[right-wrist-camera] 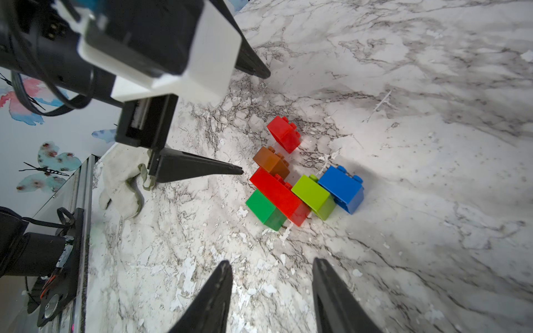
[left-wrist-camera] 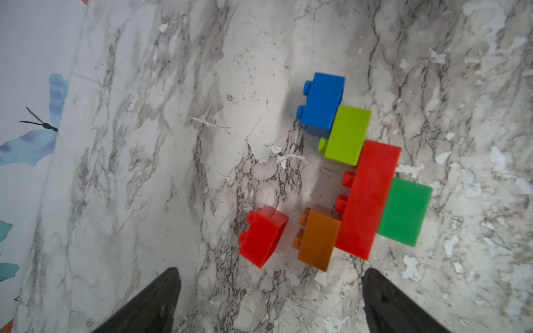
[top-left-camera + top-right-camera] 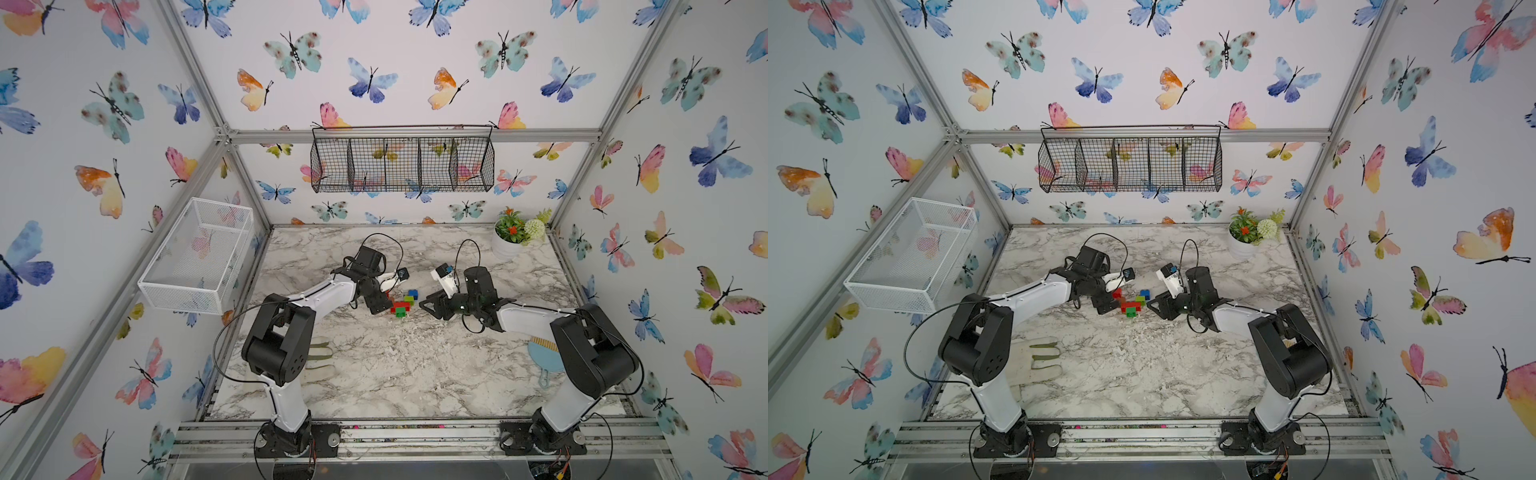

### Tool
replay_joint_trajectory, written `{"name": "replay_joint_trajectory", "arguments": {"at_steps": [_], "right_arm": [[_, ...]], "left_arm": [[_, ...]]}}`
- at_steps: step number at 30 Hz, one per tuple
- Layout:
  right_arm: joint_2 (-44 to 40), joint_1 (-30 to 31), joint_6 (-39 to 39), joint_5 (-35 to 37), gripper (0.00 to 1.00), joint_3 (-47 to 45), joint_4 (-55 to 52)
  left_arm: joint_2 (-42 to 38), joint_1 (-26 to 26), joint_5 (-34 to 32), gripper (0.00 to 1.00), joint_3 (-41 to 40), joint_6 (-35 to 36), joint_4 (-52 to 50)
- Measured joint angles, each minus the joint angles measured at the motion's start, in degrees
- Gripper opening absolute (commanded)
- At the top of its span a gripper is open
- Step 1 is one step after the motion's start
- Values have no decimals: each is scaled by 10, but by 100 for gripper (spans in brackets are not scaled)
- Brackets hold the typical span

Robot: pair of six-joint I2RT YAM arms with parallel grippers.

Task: Assemble the letter v with lego
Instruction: Assemble the lego brick with the lego brick.

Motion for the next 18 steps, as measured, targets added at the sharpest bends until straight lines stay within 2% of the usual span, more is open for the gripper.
{"name": "replay_joint_trajectory", "arguments": {"at_steps": [5, 10, 18], "right_arm": [[10, 0, -1, 0, 49, 0, -2], [21, 0, -2, 0, 49, 3, -7], [42, 0, -2, -1, 46, 26, -10]], "left_arm": [[12, 0, 19, 99, 13, 16, -17], [28, 0, 34, 93, 33, 27, -29], [47, 4, 35, 91, 46, 32, -59]]}}
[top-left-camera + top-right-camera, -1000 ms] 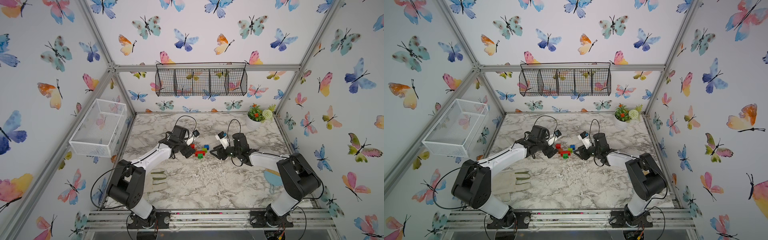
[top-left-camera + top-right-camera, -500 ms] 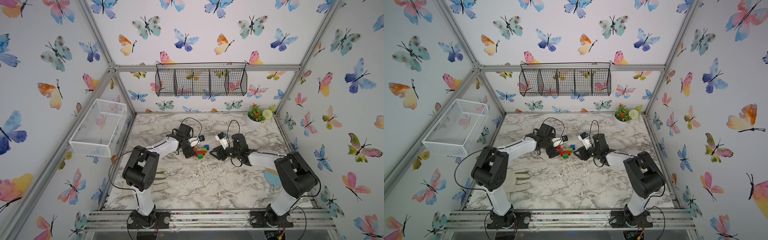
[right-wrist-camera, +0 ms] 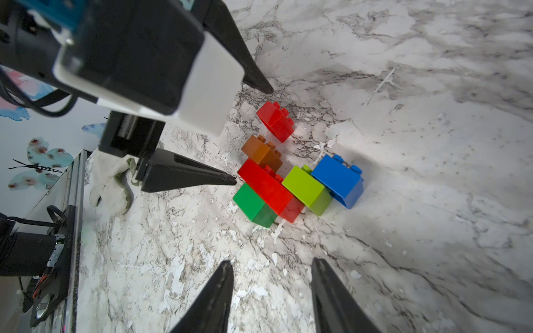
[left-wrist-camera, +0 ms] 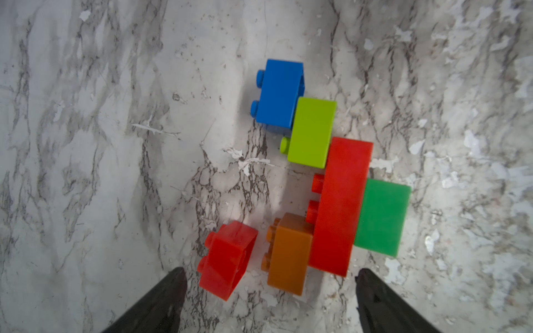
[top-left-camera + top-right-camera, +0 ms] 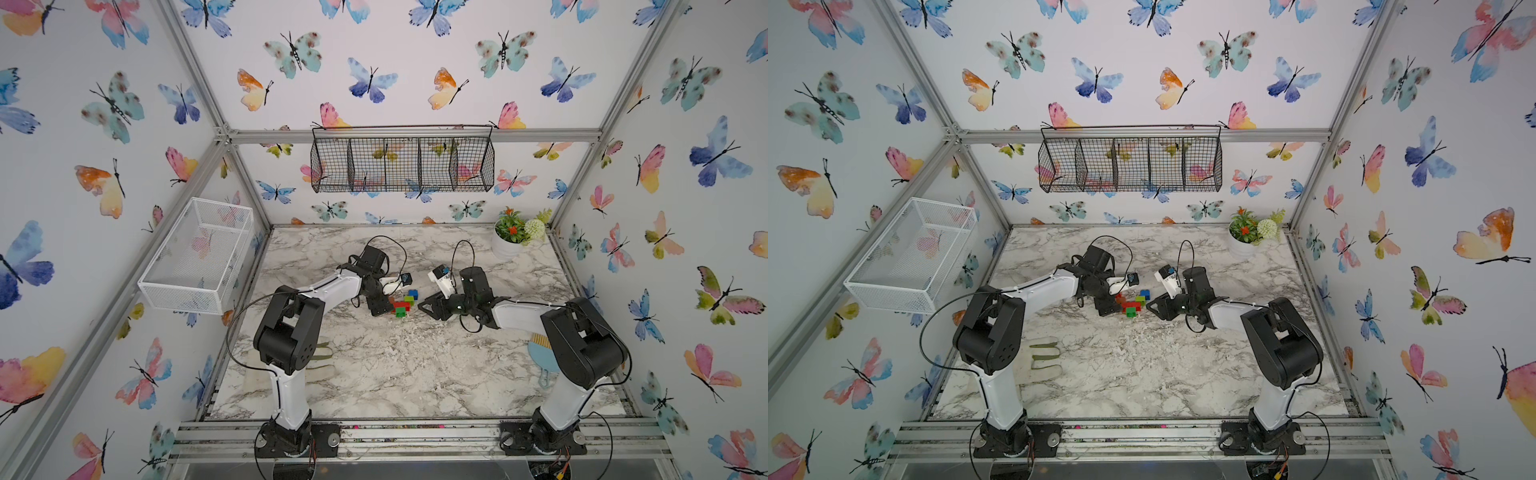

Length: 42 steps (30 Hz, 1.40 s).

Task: Assemble the letter v with lego
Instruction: Assemble the lego brick with the lego brick.

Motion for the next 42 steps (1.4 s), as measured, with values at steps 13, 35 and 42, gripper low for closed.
{"name": "replay_joint_trajectory", "arguments": {"at_steps": [13, 35, 42], "right_arm": [[27, 0, 13, -11, 45, 14, 0], [76, 0, 32, -43, 37, 66, -21], [93, 0, 27, -36, 37, 94, -64]], "left_arm": [[38, 9, -2, 84, 48, 18, -23], [78, 14, 19, 81, 90, 32, -56], [80, 20, 35, 79, 95, 32, -71]]}}
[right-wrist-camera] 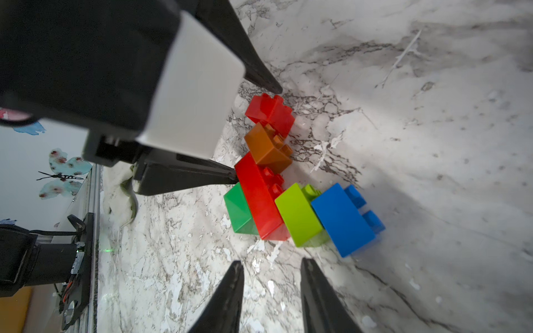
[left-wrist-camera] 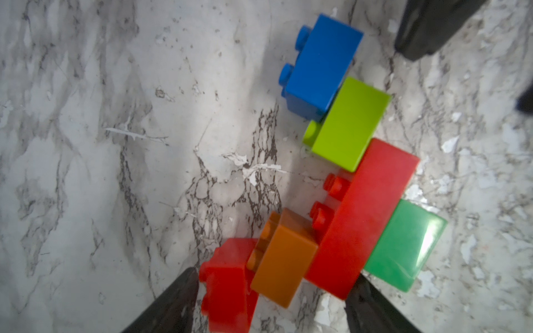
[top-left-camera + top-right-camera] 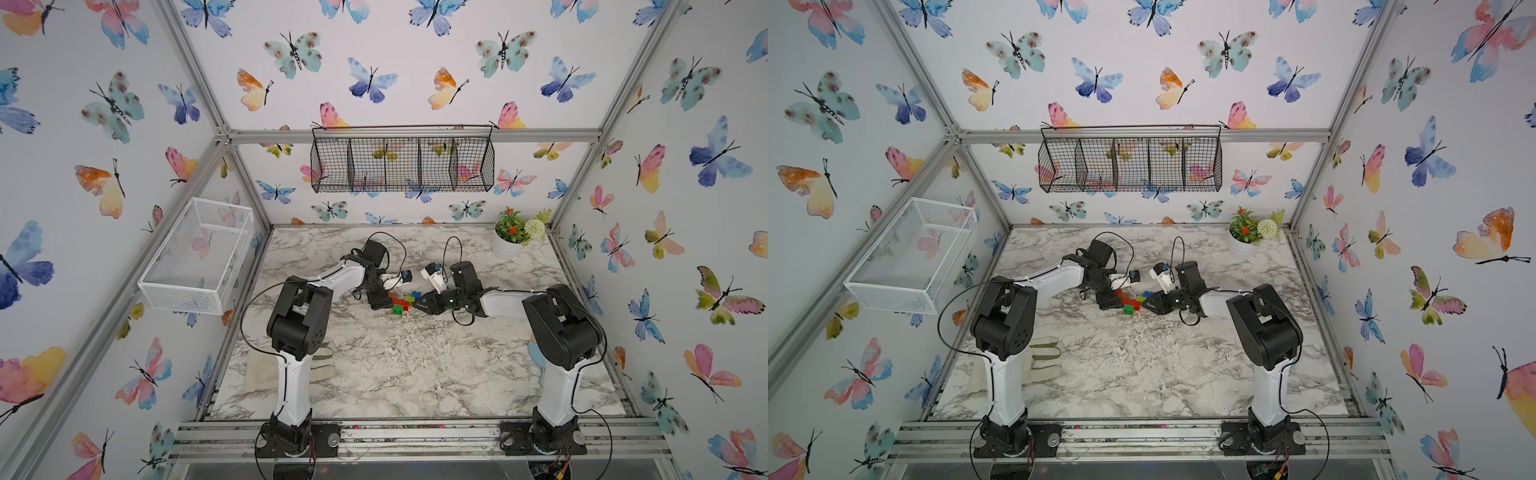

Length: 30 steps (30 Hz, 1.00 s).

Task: Assemble the letter v with lego
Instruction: Assemble the lego brick with the lego brick.

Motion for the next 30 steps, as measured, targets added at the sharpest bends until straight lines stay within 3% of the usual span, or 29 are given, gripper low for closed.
{"name": "replay_joint_trajectory", "arguments": {"at_steps": [15, 30], "right_arm": [[50, -1, -49, 14, 38, 90, -81], [76, -20, -89, 7, 39, 119, -91]], "left_arm": [[1, 13, 33, 78, 4, -1, -21], [19, 17, 48, 75, 15, -3, -31]]}}
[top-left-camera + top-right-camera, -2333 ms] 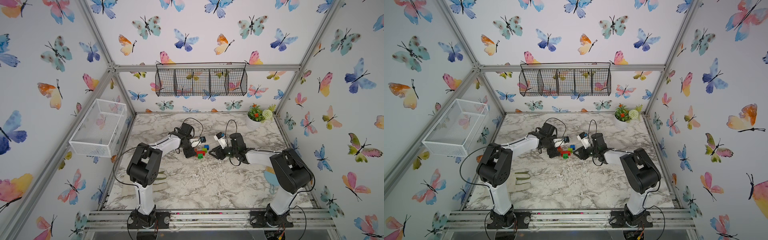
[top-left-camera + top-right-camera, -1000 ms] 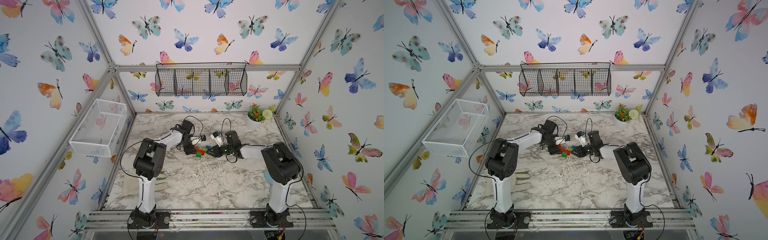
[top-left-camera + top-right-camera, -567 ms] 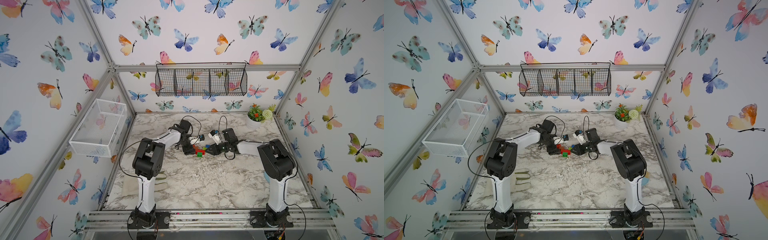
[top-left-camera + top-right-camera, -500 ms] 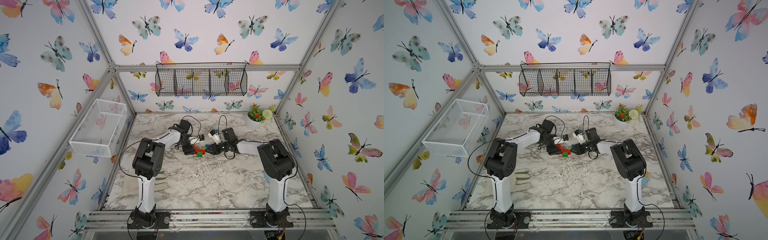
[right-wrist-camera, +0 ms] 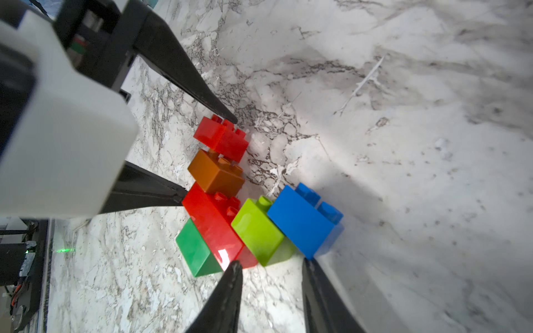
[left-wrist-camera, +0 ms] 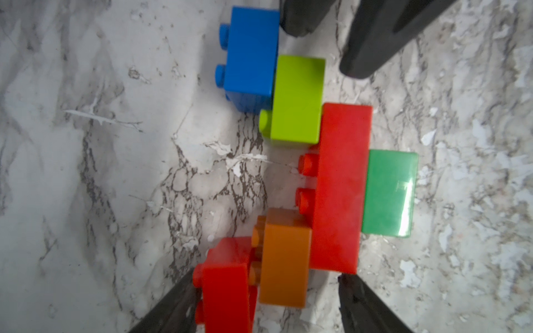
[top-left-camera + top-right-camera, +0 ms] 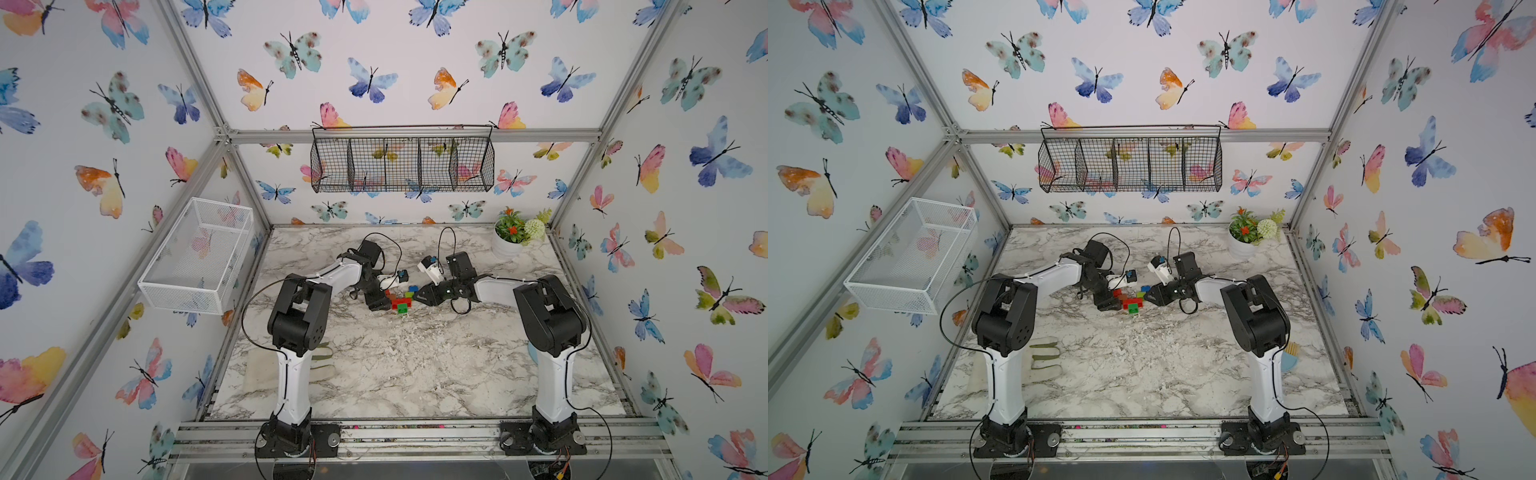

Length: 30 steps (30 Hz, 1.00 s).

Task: Assemble the letter v with lego
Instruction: Assemble the lego brick with the lego brick.

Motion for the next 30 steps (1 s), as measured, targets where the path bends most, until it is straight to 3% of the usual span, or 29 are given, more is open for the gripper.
{"name": "replay_joint_trajectory", "arguments": {"at_steps": [30], "right_arm": [[3, -7, -6, -15, 38, 16, 7]], "left_arm": [[9, 0, 2, 64, 10, -7, -2]]}}
